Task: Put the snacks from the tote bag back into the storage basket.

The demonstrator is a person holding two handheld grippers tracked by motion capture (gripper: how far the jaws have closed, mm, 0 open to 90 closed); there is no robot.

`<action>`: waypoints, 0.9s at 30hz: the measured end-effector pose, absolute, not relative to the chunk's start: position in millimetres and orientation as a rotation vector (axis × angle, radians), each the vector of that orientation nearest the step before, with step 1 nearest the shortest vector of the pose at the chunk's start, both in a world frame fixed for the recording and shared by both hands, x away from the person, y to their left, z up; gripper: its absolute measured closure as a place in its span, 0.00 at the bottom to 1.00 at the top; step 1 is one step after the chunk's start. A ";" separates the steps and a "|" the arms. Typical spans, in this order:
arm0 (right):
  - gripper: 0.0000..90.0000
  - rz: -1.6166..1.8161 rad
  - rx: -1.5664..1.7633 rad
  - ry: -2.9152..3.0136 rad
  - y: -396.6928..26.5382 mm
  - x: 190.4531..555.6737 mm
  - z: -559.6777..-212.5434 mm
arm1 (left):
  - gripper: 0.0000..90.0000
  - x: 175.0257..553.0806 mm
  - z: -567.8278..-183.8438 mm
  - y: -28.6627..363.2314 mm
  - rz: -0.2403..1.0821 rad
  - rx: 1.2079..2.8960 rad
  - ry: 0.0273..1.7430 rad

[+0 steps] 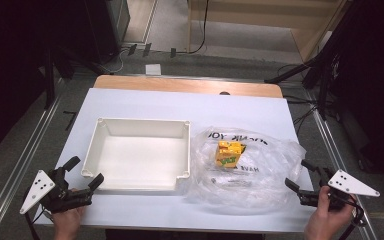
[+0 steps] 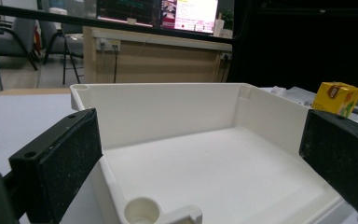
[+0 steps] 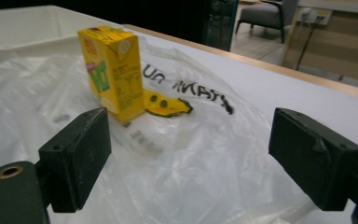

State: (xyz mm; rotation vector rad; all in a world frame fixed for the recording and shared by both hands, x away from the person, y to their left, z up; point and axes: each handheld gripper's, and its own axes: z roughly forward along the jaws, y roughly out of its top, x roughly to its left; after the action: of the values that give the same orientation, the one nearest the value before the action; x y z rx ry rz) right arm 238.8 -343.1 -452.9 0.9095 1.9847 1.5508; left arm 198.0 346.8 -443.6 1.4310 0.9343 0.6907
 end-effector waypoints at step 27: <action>0.20 1.438 0.623 2.321 -304.1 268.3 -416.7 | 0.00 196.7 -444.4 341.2 0.704 1.478 0.911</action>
State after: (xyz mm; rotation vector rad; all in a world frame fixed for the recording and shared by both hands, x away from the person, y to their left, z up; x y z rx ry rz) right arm 268.3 -304.1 -416.7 0.6227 2.3214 1.4379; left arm 196.7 341.2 -444.4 1.4785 0.9111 0.7045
